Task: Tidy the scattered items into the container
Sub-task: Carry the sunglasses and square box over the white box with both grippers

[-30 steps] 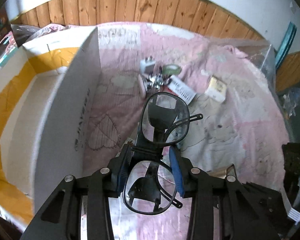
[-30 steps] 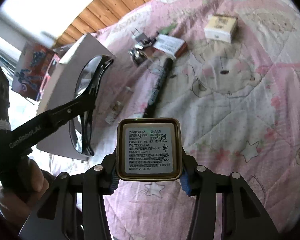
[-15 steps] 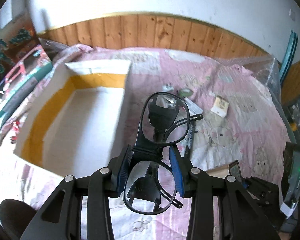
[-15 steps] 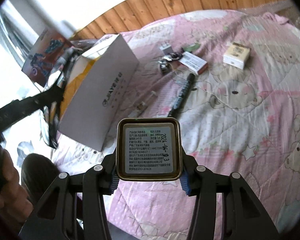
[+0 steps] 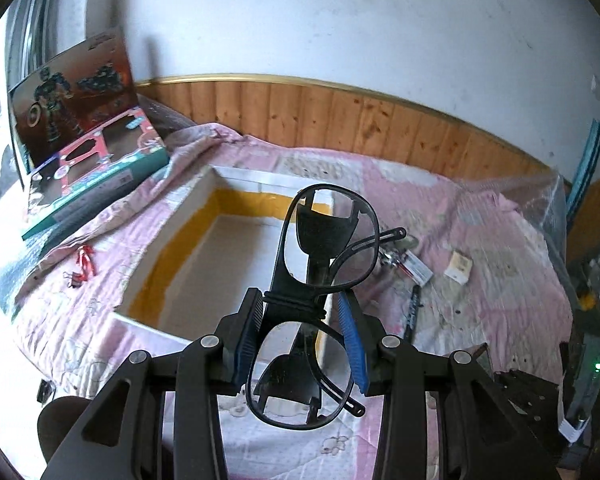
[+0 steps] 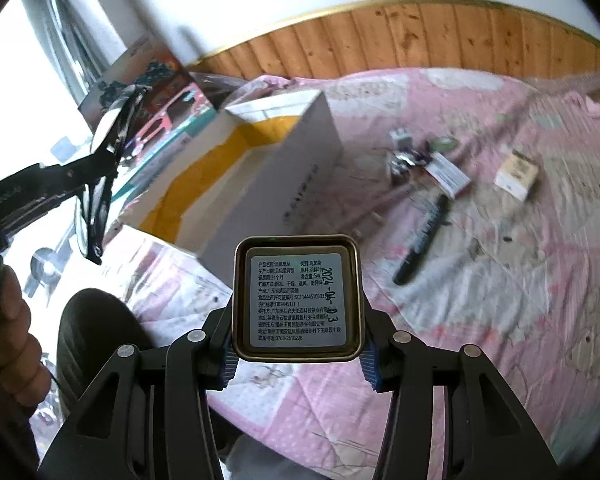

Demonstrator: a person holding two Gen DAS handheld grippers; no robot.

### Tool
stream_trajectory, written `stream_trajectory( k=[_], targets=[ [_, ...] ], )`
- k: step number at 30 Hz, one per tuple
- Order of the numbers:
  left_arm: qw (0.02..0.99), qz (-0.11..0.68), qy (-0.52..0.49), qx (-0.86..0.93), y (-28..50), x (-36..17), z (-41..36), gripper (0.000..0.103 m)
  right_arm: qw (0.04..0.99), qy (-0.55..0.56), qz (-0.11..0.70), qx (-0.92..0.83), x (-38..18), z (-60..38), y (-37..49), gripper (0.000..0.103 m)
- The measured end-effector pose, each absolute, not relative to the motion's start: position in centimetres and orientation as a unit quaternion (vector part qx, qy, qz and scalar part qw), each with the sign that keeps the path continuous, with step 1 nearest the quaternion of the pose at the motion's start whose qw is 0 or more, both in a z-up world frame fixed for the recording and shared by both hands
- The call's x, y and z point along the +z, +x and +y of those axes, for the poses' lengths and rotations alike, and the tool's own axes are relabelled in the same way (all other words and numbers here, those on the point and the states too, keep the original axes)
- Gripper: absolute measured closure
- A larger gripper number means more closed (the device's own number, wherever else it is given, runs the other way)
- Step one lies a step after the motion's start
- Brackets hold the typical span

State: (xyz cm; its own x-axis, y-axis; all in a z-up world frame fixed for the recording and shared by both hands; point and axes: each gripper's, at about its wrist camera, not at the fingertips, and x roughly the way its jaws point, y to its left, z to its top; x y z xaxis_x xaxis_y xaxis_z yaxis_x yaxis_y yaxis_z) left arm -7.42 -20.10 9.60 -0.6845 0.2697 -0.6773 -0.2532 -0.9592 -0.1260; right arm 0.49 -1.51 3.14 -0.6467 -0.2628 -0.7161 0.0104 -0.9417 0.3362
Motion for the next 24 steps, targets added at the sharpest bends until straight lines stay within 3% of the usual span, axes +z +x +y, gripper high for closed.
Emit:
stream_trajectory(
  k=[24],
  targets=[
    [0.134, -0.078, -0.373, 0.915, -11.1, 9.3, -27.1, 0.063, 0.120, 0.402, -0.080, -0.904, 8.4, -8.5, -5.8, 0.052]
  ],
)
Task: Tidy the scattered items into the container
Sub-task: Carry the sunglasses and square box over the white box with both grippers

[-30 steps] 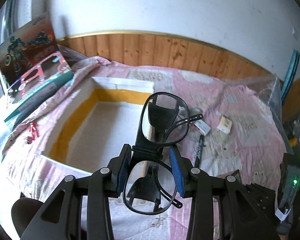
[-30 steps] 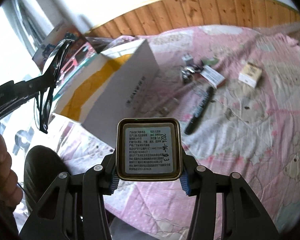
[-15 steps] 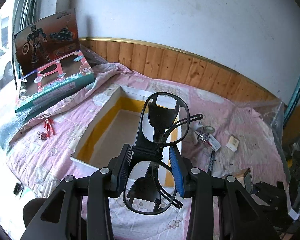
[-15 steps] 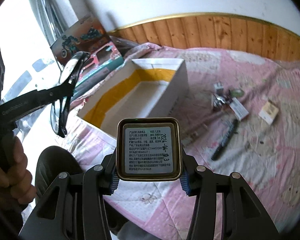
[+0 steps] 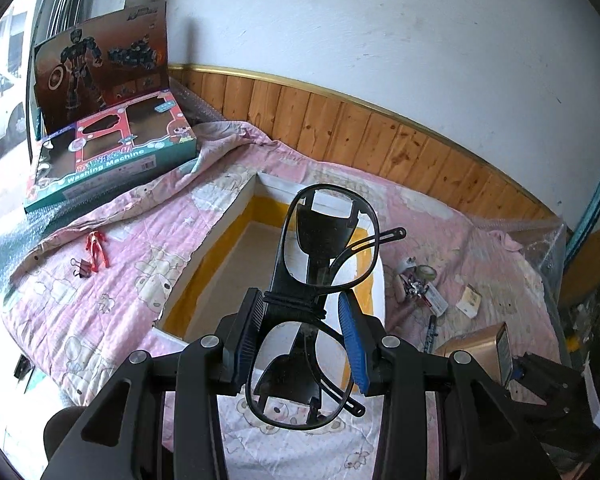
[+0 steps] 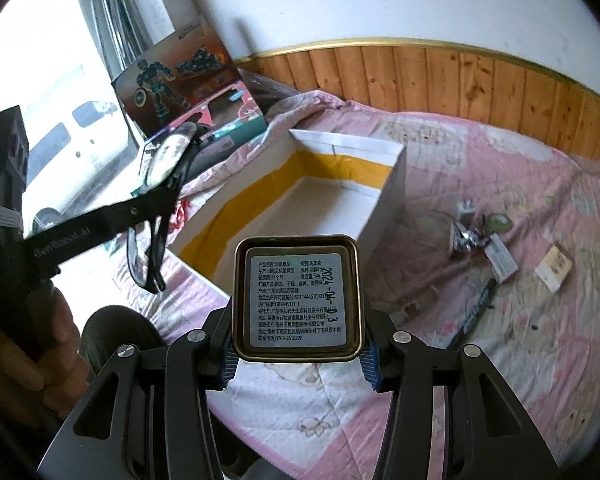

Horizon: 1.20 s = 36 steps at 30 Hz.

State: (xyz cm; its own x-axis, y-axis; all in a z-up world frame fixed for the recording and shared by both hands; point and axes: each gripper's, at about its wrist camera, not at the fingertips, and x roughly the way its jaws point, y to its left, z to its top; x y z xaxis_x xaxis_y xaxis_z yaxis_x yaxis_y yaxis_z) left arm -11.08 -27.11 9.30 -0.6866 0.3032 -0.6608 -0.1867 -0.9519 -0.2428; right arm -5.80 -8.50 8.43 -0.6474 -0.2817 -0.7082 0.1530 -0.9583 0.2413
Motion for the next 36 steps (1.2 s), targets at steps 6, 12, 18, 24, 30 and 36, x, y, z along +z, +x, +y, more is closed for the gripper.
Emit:
stream_trajectory(
  k=[6, 12, 18, 24, 30, 36],
  targets=[
    [0.136, -0.085, -0.382, 0.910, -13.0, 8.6, -27.6, 0.063, 0.128, 0.407, -0.067, -0.902, 8.5, -9.8, -8.0, 0.052],
    [0.141, -0.094, -0.396, 0.902, -15.2, 7.6, -27.9, 0.063, 0.133, 0.419, -0.063, -0.896, 7.9, -10.5, -10.8, 0.052],
    [0.153, -0.103, -0.416, 0.891, -18.0, 6.6, -27.6, 0.063, 0.134, 0.429, -0.063, -0.891, 7.4, -10.4, -13.4, 0.052],
    [0.159, -0.115, -0.436, 0.878, -21.0, 5.5, -27.0, 0.063, 0.136, 0.443, -0.073, -0.883, 6.9, -9.7, -16.6, 0.052],
    [0.151, -0.115, -0.460, 0.867, -23.8, 4.2, -26.2, 0.063, 0.142, 0.459, -0.073, -0.874, 6.1, -9.7, -20.2, 0.052],
    [0.139, -0.104, -0.483, 0.858, -26.4, 2.9, -25.6, 0.062, 0.139, 0.474, -0.050, -0.868, 4.9, -10.1, -23.5, 0.052]
  ],
)
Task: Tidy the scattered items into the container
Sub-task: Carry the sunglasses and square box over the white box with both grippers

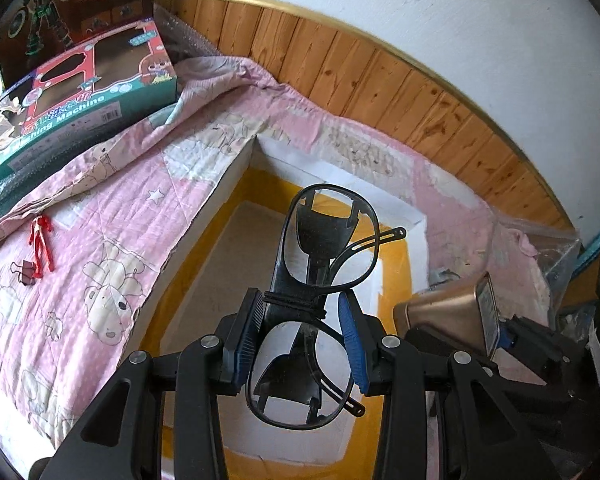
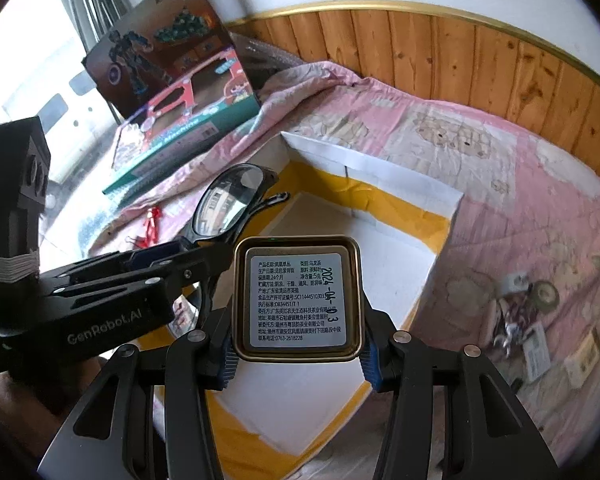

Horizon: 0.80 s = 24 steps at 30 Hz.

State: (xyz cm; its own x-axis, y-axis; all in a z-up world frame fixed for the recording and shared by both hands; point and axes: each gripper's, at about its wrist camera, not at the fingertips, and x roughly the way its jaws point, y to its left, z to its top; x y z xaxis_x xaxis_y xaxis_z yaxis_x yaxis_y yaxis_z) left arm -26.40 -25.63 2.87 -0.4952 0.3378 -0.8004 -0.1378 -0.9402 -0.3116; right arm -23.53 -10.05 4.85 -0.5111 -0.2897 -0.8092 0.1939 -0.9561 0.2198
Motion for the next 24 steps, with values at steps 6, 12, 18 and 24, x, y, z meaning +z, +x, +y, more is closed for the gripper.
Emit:
stream_trajectory(
  k=[6, 12, 18, 24],
  targets=[
    [0.124, -0.087, -0.506, 0.849, -29.1, 1.6, -25.1, 0.062, 0.135, 0.492, -0.015, -0.860, 3.3, -10.1, -26.3, 0.052],
    [0.114, -0.069, -0.528, 0.839, -31.3, 0.3, -24.1, 0.062, 0.135, 0.506, 0.013, -0.852, 2.0, -10.3, -28.4, 0.052],
    [0.109, -0.061, -0.556, 0.822, -33.3, -2.0, -23.6, 0.062, 0.128, 0.522, 0.019, -0.843, 0.4, -10.1, -30.1, 0.051],
    [0.079, -0.061, -0.559, 0.823, -34.2, -3.0, -24.1, 0.059, 0.111, 0.520, 0.015, -0.847, -0.1, -9.4, -30.7, 0.050]
  ],
)
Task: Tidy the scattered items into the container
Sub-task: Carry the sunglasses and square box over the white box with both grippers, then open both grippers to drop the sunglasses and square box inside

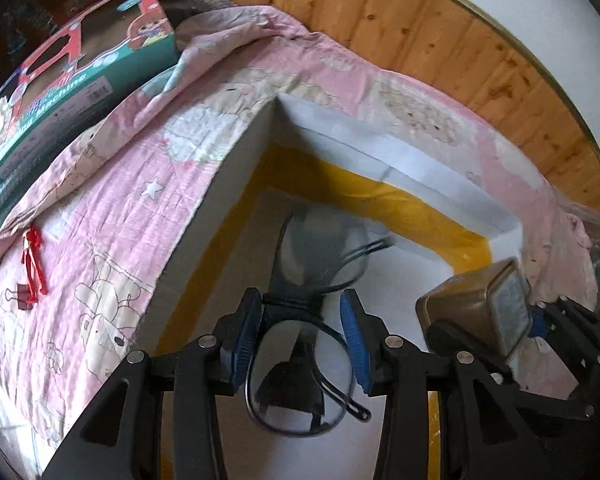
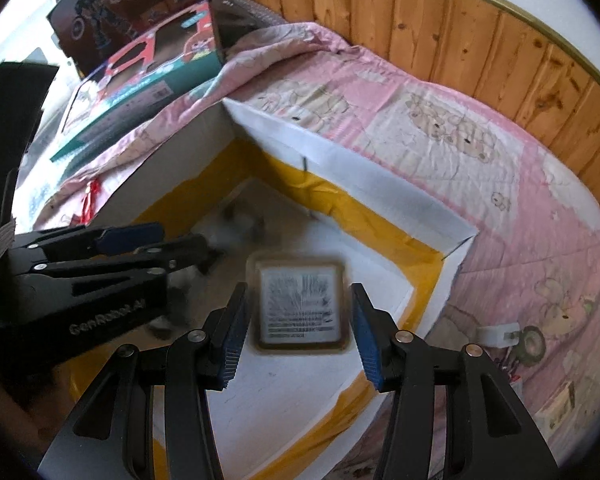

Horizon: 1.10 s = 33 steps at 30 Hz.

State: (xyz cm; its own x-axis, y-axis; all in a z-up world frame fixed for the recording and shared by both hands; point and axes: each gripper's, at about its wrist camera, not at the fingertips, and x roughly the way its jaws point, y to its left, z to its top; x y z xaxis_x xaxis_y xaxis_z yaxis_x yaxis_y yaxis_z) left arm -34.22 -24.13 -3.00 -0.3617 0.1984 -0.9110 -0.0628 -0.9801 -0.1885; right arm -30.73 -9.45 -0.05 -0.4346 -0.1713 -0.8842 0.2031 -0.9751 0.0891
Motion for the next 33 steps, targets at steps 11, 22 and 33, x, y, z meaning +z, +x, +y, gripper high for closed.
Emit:
stream_trajectory(
  k=[11, 22, 33],
  targets=[
    [0.086, -0.030, -0.543, 0.835, -31.6, -1.3, -23.7, 0.058, 0.128, 0.504, -0.009, -0.854, 2.0, -9.3, -28.5, 0.050],
    [0.083, -0.012, -0.516, 0.852, -27.7, 1.9, -24.2, 0.058, 0.152, 0.488, -0.030, -0.859, 3.8, -9.6, -23.9, 0.051],
    [0.078, -0.005, -0.502, 0.861, -23.3, 4.1, -24.6, 0.058, 0.192, 0.463, -0.068, -0.863, 4.9, -9.3, -18.3, 0.051]
  ],
)
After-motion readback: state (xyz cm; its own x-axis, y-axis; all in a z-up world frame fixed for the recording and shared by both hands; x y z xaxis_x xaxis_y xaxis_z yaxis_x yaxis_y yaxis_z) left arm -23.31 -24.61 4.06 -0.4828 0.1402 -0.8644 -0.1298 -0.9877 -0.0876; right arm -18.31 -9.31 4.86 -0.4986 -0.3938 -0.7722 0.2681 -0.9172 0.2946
